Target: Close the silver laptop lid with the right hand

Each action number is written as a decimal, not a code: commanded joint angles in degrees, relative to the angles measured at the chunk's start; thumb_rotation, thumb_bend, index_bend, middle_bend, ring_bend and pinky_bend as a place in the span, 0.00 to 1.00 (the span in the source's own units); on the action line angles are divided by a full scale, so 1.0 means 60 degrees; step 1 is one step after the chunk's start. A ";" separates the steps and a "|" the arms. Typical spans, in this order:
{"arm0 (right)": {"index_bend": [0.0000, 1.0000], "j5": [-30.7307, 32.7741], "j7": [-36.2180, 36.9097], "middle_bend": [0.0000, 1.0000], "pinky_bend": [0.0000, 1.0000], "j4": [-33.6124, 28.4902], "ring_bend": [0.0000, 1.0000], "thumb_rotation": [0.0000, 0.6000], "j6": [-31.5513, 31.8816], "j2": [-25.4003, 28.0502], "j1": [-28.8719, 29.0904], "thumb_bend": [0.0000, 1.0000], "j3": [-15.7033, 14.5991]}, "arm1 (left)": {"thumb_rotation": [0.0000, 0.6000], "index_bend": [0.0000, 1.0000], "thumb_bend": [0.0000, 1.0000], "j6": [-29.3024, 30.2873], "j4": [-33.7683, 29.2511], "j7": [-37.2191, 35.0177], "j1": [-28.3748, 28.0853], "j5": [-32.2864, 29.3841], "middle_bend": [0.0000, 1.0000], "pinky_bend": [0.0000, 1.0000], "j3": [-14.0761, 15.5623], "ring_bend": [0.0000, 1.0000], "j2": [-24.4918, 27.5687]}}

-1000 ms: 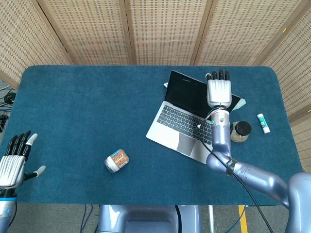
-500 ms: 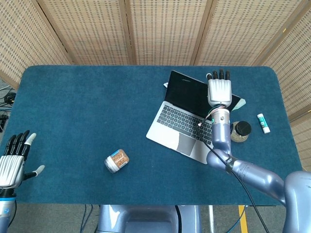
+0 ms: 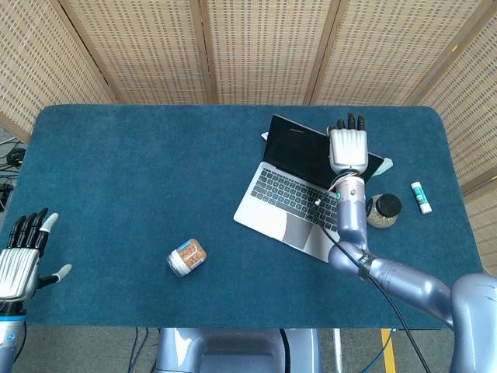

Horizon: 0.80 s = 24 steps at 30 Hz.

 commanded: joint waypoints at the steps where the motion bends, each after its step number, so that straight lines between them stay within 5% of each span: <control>1: 0.39 -0.0049 -0.0033 0.26 0.06 -0.0174 0.05 1.00 0.0132 0.0028 0.0019 1.00 -0.0005 | 1.00 0.00 0.01 -0.0012 -0.0002 0.0015 -0.0006 0.0008 0.00 0.00 0.0010 0.00 -0.0002; 24: 0.41 0.1384 -0.0627 0.28 0.06 -0.2335 0.06 1.00 0.1100 0.0698 -0.0109 1.00 0.0356 | 1.00 0.00 0.01 0.0023 -0.0053 0.0087 -0.0006 0.0095 0.00 0.00 0.0071 0.00 -0.0005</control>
